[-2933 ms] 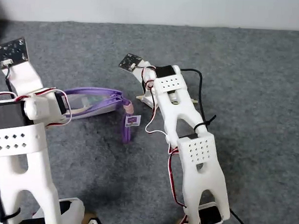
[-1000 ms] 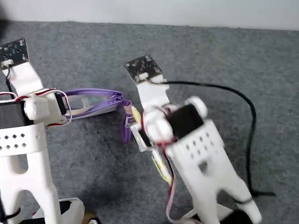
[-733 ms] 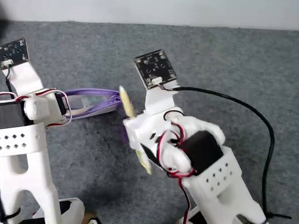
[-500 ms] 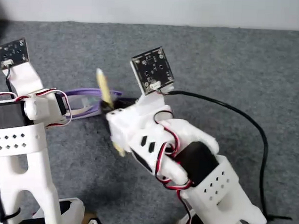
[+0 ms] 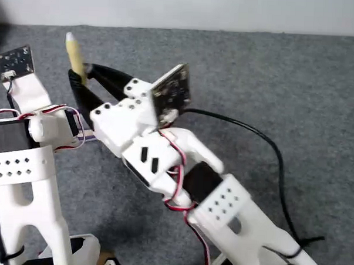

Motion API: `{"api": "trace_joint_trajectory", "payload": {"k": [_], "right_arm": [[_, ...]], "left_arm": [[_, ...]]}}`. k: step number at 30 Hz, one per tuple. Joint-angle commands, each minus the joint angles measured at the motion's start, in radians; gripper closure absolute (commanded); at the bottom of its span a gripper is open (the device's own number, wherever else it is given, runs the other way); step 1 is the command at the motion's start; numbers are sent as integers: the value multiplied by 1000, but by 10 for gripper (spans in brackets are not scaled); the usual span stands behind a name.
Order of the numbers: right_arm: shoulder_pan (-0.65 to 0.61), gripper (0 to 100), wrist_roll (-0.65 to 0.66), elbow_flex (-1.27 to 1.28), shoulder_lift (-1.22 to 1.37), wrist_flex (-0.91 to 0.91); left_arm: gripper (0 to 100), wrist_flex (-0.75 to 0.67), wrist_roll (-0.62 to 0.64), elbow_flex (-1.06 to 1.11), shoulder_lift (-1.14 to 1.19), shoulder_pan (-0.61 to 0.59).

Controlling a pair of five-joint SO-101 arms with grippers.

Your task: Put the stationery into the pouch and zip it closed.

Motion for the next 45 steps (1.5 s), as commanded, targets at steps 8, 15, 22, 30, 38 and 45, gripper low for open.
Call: {"api": "trace_joint_trajectory", "payload": {"k": [8,15,22,30,38,45], "right_arm": [[-10,984,91,224,-13,-163],[-7,782,75,250,-133,125],[73,849,55,250,-266,239],[202,851,-28,252,-426,598],[162,851,-77,338,-377,645],[168,850,-11,365,-202,470]], "left_arm": [[986,-2,11,-45,-14,-6],[986,-3,11,-45,-14,-5],[986,-3,11,-45,-14,-5],[986,-3,11,-42,-14,-6],[986,-3,11,-42,-14,-2],[986,-3,11,-42,-14,-2]]}}
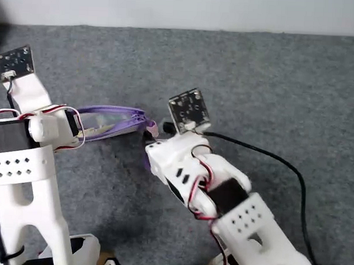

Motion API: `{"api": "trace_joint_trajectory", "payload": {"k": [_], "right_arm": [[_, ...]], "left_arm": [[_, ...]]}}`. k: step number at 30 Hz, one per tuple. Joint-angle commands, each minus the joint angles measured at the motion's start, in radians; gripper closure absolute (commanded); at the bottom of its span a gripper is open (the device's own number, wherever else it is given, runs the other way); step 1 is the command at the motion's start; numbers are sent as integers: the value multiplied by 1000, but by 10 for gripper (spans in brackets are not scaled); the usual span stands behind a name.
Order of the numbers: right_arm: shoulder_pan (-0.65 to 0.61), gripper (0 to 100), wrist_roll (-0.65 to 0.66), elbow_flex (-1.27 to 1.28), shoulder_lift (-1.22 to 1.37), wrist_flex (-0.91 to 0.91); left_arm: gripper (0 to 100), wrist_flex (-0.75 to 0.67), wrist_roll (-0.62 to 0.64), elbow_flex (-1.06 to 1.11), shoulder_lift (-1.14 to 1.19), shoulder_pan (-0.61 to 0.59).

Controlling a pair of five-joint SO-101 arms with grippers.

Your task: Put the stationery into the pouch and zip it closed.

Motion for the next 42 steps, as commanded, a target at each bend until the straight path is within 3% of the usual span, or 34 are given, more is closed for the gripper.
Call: {"api": "trace_joint_trajectory", "payload": {"k": [1,19,22,24,35,38,42], "right_arm": [[-5,850,43,-3,76,-96],[77,855,69,-3,257,-206],[85,909,69,-3,257,-211],[87,995,69,-3,248,-213],[91,991,135,-3,51,-108],[122,991,164,-3,-28,-51],[186,991,212,-3,-96,-36]], "left_arm": [[986,-3,11,-42,-14,0],[986,-2,11,-44,-14,-6],[986,-2,11,-44,-14,-3],[986,-2,11,-44,-14,-2],[984,5,-9,-44,-14,2],[939,25,-106,-44,-37,3],[803,61,-74,-41,-115,40]]}}
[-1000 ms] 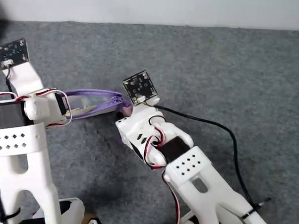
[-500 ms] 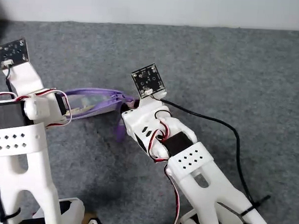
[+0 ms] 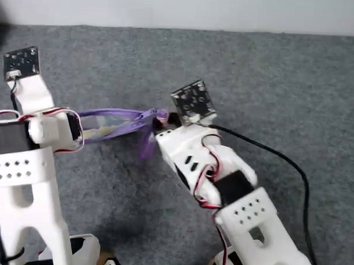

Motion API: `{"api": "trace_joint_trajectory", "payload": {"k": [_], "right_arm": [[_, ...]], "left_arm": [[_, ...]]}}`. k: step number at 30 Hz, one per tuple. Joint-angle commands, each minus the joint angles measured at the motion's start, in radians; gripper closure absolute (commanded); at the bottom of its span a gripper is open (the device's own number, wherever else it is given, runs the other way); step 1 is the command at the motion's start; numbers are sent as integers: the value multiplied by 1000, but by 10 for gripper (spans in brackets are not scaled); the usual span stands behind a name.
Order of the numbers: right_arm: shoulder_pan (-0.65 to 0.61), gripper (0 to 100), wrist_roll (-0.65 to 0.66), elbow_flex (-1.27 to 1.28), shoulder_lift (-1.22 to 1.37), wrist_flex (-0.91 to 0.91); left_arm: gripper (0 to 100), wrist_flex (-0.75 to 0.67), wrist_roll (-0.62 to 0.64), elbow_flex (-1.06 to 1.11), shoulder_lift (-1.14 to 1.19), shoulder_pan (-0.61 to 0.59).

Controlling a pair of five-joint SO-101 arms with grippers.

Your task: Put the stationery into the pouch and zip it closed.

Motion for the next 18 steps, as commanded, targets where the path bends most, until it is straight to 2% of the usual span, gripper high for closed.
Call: {"api": "trace_joint_trajectory", "payload": {"k": [1,4,13,15,18], "right_arm": [[65,991,52,-8,-71,4],[87,991,72,-12,-71,-5],[90,991,75,-12,-71,-156],[90,991,77,-25,-71,-180],[90,991,78,-78,-71,-191]], "left_arm": [[781,32,18,-38,-109,46],[750,32,17,-21,-186,135],[739,34,9,21,-425,428],[741,34,9,18,-456,420],[742,32,8,-12,-488,301]]}}
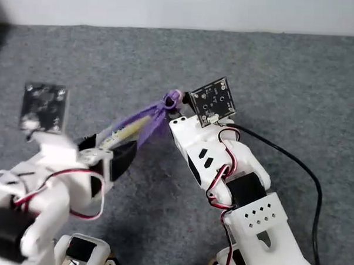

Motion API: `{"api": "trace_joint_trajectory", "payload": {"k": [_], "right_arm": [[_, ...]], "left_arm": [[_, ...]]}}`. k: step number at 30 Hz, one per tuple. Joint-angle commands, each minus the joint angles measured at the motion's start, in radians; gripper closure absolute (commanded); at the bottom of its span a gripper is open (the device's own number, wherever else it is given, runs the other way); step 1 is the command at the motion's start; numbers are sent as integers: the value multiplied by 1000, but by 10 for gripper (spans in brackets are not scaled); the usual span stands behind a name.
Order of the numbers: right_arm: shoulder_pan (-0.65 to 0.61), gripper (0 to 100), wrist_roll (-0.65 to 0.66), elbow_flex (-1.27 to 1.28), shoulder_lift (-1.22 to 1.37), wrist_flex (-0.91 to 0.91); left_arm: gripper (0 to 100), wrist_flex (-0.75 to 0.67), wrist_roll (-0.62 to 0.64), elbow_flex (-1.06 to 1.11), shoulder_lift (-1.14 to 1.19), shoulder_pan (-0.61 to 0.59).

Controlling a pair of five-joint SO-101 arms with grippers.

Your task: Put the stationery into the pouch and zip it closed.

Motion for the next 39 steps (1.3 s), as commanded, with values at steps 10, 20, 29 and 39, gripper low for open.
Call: {"api": "trace_joint_trajectory", "payload": {"k": [10,20,29,39], "right_arm": [[15,991,89,-161,-36,-35],[8,991,89,-163,-44,-28],[8,991,89,-163,-36,-38],[8,991,89,-206,-33,-48]], "left_arm": [[742,-37,-23,-176,-48,-439],[742,-189,-29,30,-6,-565],[742,-311,-60,300,-6,-479],[833,-305,-166,328,-15,-219]]}}
